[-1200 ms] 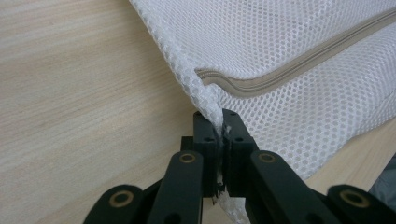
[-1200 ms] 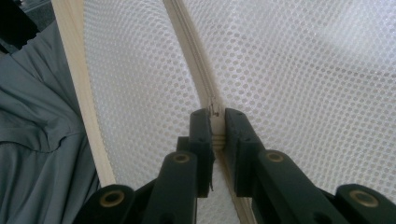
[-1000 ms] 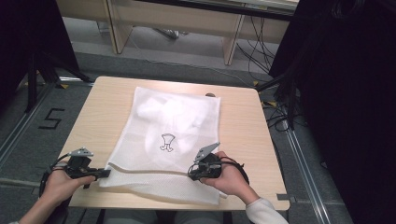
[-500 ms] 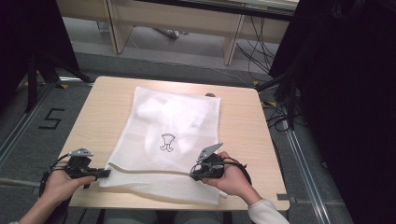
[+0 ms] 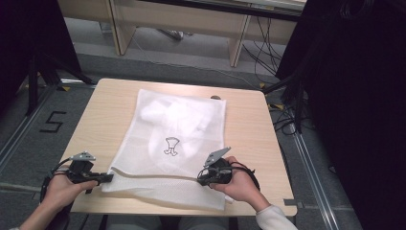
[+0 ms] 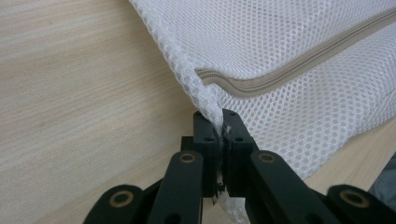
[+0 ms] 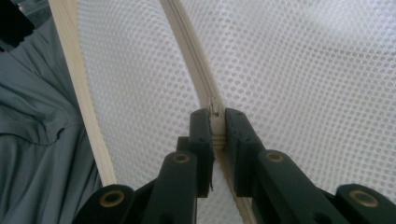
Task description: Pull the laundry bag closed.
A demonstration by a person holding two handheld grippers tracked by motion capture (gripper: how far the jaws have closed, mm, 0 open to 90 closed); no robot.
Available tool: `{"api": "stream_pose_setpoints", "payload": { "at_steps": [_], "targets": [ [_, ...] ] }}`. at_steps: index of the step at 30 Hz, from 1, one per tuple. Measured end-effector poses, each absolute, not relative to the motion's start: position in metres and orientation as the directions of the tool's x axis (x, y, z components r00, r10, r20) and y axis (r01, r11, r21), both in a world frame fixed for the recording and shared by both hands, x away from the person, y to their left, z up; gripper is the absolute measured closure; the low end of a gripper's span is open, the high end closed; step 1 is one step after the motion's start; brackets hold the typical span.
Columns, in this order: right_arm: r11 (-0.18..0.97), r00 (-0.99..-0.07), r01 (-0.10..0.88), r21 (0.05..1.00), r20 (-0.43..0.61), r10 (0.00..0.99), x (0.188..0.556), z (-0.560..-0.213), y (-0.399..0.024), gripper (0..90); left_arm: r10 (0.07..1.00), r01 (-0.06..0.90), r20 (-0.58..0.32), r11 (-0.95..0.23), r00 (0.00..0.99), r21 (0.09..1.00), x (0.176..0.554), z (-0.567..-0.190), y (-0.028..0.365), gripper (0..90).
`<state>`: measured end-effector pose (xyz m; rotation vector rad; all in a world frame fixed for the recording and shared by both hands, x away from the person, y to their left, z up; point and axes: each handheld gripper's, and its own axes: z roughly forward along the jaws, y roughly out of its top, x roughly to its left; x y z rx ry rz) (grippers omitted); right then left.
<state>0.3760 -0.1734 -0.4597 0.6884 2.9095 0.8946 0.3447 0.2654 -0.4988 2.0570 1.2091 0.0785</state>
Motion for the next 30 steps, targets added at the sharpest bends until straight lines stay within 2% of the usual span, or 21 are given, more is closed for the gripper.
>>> {"api": "stream_pose_setpoints", "payload": {
  "at_steps": [30],
  "targets": [
    [0.736, -0.897, 0.419, 0.532, 0.118, 0.426, 0.3742, -0.4593, -0.1813, 82.8, 0.778, 0.733, -0.300, -0.281, 0.552, 0.620, 0.3445, -0.4984, 0.2652, 85.7]
  ]
}}
